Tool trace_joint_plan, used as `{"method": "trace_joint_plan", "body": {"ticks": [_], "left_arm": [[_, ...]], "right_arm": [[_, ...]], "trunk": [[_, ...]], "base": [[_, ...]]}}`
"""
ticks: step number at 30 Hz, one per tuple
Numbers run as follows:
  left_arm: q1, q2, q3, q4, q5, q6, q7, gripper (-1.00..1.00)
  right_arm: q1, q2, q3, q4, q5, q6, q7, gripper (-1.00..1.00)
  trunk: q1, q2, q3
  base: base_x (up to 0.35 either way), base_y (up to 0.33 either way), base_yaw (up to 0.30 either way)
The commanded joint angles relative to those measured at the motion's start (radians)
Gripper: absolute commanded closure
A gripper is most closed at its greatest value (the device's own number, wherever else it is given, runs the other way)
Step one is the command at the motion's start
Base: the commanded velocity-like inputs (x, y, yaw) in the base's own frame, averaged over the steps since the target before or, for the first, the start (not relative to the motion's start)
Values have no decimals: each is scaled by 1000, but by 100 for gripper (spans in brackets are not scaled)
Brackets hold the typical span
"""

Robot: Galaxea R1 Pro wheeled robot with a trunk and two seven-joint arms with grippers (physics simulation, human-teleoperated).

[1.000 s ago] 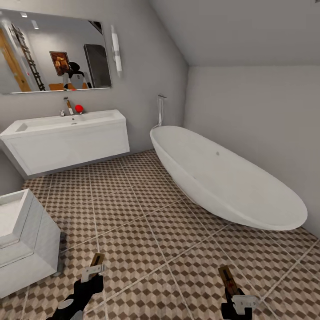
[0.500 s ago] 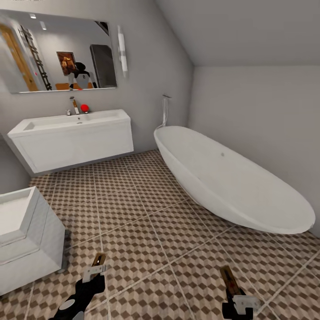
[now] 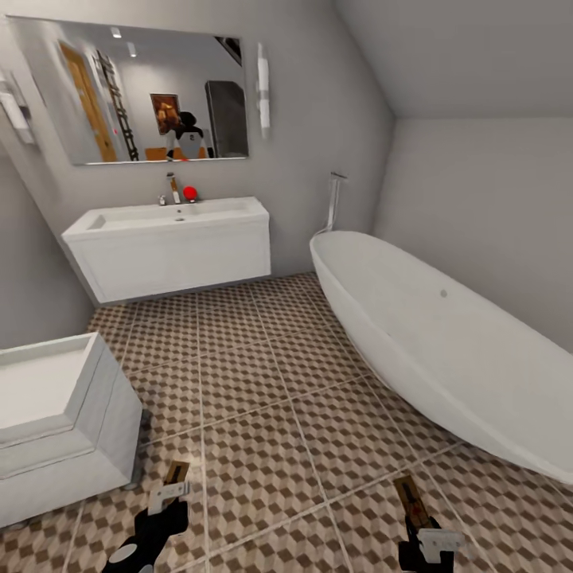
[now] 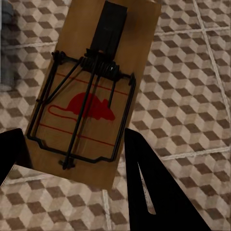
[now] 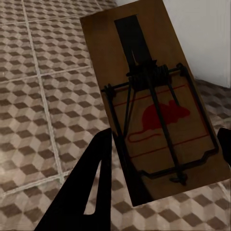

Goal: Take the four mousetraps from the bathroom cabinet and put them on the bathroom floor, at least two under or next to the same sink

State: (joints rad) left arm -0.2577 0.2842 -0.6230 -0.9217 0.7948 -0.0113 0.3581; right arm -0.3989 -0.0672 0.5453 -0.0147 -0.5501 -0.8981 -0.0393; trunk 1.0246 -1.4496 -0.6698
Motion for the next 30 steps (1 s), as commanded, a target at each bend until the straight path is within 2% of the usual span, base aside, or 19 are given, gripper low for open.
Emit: {"method": "trace_joint_plan", "body": {"ticks": [1, 9, 20, 30], "left_arm": [[-2, 1, -6, 1, 3, -1, 12, 100], [-2, 0, -6, 7, 3, -4, 12, 100], [-2, -2, -6, 7, 3, -4, 12, 100], [-2, -4, -6, 7, 3, -4, 13, 100]], "right_arm": [[0, 0, 8, -1, -7, -2, -2, 100], [0, 0, 8, -1, -7, 0, -2, 100], [0, 0, 8, -1, -7, 1, -2, 100], [0, 0, 8, -1, -7, 1, -2, 100]], "trunk": [[0, 0, -1], [0, 0, -1], [0, 0, -1], [0, 0, -1]], "base": [[178, 0, 247], [167, 0, 182], [316, -5, 118], [328, -88, 28]]}}
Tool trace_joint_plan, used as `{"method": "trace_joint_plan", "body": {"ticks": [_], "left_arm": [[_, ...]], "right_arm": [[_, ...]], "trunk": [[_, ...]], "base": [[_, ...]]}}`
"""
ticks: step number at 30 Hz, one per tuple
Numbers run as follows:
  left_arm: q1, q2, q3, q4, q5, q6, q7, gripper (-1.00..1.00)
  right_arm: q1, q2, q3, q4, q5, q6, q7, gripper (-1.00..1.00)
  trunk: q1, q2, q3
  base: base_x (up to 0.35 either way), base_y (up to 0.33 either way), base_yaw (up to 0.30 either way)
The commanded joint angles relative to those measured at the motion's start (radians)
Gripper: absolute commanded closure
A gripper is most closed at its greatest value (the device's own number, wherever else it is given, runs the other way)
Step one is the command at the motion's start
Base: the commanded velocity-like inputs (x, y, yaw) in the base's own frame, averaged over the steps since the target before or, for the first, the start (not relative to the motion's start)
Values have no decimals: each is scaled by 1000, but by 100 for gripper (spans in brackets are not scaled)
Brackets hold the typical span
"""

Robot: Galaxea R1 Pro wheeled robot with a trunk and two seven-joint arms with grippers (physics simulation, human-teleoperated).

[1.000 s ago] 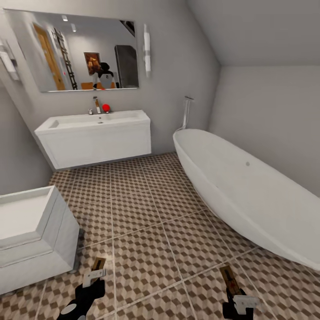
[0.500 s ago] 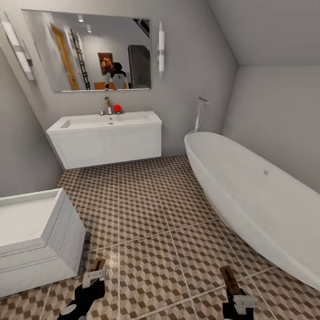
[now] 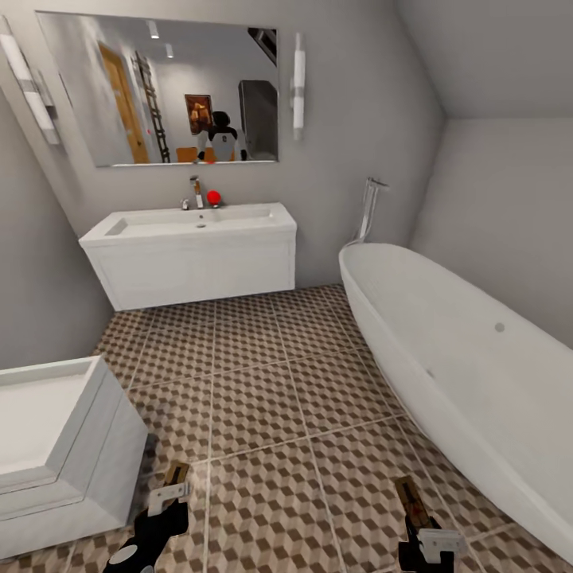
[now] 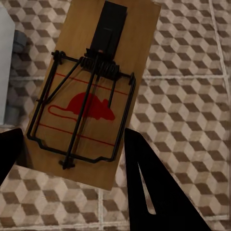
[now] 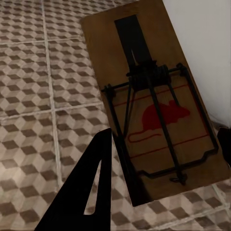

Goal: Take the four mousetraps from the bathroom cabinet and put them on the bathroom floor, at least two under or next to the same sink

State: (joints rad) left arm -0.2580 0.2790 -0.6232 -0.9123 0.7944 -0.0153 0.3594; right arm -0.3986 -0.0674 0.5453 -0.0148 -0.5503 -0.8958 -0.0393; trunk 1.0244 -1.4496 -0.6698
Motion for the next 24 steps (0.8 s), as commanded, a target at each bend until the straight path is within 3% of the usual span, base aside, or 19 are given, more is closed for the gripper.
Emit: {"method": "trace_joint_plan", "body": {"ticks": [1, 11, 24], "left_arm": [[-1, 0, -6, -2, 3, 0, 12, 100], [-1, -19, -4, 32, -2, 0, 12, 100], [-1, -20, -4, 33, -3, 0, 12, 100]], "right_arm": [[0, 0, 9, -1, -7, -2, -2, 100], [-1, 0, 9, -1, -7, -2, -2, 100], [0, 0, 9, -1, -7, -2, -2, 100]], "trunk": [[1, 0, -1], [1, 0, -1], [1, 0, -1]], "base": [[328, -101, 133], [328, -104, 151], [328, -106, 139]]}}
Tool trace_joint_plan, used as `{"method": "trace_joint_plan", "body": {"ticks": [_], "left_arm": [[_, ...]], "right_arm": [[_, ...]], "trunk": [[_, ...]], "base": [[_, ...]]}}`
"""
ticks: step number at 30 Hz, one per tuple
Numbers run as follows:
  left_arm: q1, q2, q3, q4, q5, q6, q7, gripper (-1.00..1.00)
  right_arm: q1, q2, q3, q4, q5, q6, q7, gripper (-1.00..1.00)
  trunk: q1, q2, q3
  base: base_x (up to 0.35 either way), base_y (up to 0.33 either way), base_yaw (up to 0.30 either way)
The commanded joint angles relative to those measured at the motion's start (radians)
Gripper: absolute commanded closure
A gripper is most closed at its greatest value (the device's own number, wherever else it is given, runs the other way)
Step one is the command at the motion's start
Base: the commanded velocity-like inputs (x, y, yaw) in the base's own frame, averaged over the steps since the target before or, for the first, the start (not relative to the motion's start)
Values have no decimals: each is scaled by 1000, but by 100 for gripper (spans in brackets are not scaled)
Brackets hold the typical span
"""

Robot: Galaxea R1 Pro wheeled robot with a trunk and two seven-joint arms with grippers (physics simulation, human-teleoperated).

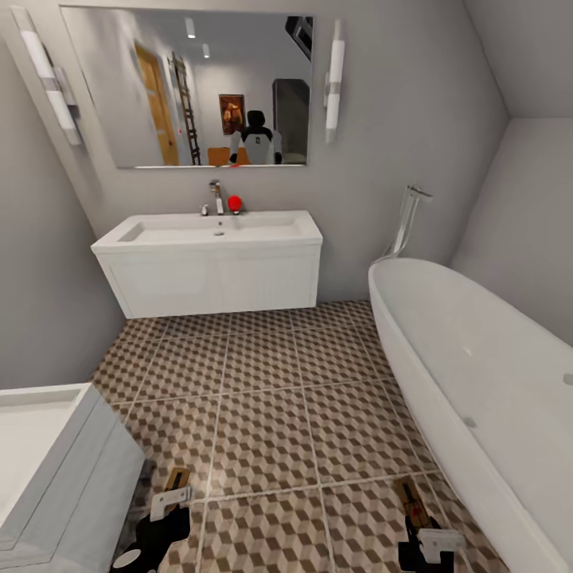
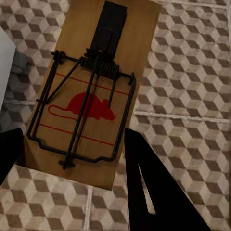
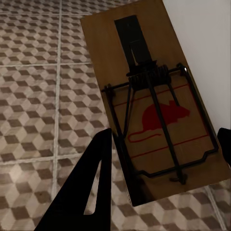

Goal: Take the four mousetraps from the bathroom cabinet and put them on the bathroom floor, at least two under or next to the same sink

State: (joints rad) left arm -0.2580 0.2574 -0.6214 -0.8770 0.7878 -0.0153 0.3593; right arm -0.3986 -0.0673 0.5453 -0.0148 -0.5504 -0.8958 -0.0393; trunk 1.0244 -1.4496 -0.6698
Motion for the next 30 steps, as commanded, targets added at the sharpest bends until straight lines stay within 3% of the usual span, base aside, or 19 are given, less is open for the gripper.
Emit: {"method": "trace_joint_plan", "body": {"ticks": [1, 10, 30], "left_arm": [[-1, 1, -6, -2, 3, 0, 12, 100], [-1, 0, -6, -2, 3, 0, 12, 100], [-1, 1, -6, -1, 4, 0, 12, 100]], "right_arm": [[0, 0, 8, -1, -6, -2, -2, 100], [0, 0, 8, -1, -6, -1, -2, 100], [0, 0, 8, -1, -6, 0, -2, 100]], "trunk": [[1, 0, -1], [1, 0, -1], [1, 0, -1]], "base": [[328, -106, 16], [328, -106, 147], [328, -56, 34]]}}
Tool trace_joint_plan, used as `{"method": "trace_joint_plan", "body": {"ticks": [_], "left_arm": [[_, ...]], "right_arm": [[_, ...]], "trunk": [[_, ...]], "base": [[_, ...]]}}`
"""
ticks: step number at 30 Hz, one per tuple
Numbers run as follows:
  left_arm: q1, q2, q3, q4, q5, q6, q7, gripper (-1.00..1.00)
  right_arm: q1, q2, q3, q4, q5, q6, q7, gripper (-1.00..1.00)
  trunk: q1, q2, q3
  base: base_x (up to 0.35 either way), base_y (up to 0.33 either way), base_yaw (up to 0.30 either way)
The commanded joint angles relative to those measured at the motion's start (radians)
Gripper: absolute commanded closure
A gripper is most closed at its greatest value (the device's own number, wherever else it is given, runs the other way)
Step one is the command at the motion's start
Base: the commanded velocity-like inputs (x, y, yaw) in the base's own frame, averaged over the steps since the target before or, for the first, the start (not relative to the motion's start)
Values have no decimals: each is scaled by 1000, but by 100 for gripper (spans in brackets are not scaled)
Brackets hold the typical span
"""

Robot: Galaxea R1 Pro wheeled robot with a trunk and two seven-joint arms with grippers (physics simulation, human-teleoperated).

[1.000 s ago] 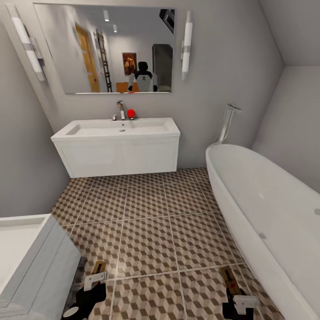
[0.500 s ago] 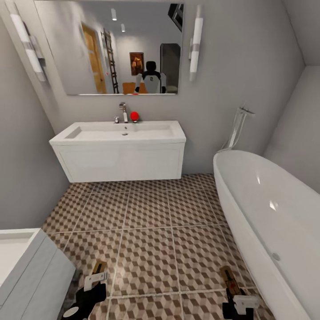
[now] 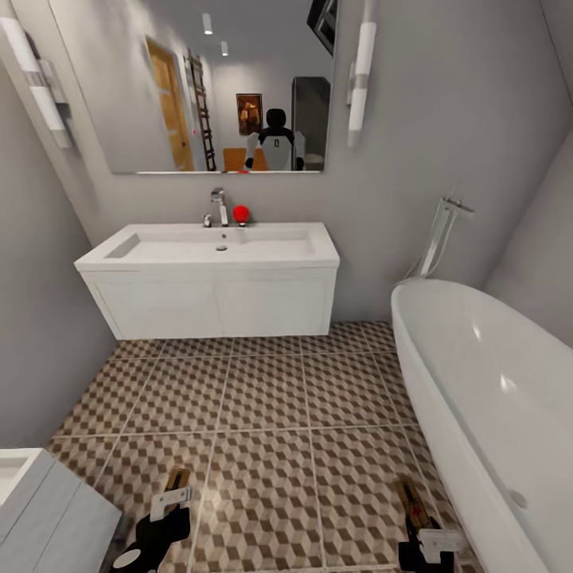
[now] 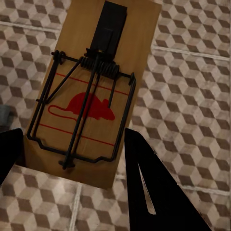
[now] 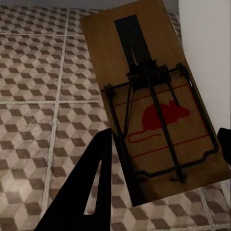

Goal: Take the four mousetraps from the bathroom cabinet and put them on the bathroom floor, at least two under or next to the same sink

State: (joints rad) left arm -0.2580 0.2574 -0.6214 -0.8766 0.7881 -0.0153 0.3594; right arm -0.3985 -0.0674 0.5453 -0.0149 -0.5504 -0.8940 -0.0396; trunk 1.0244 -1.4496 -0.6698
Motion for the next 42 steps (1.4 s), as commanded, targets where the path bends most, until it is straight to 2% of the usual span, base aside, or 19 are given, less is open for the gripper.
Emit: {"method": "trace_joint_plan", "body": {"ticks": [1, 21, 31, 42], "left_arm": [[-1, 1, -6, -2, 3, 0, 12, 100], [-1, 1, -6, -2, 3, 0, 12, 100], [-1, 1, -6, -2, 2, 0, 12, 100], [-1, 1, -11, -11, -2, -1, 10, 100]], "right_arm": [[0, 0, 8, 0, -6, -2, -3, 100], [0, 0, 8, 0, -6, -2, -3, 100], [0, 0, 8, 0, -6, -2, -3, 100], [0, -1, 8, 0, -6, -2, -3, 100]], "trunk": [[1, 0, -1], [1, 0, -1], [1, 0, -1], [1, 0, -1]], "base": [[328, -1, 1], [330, 0, 18], [326, 0, 125], [50, 0, 6]]}}
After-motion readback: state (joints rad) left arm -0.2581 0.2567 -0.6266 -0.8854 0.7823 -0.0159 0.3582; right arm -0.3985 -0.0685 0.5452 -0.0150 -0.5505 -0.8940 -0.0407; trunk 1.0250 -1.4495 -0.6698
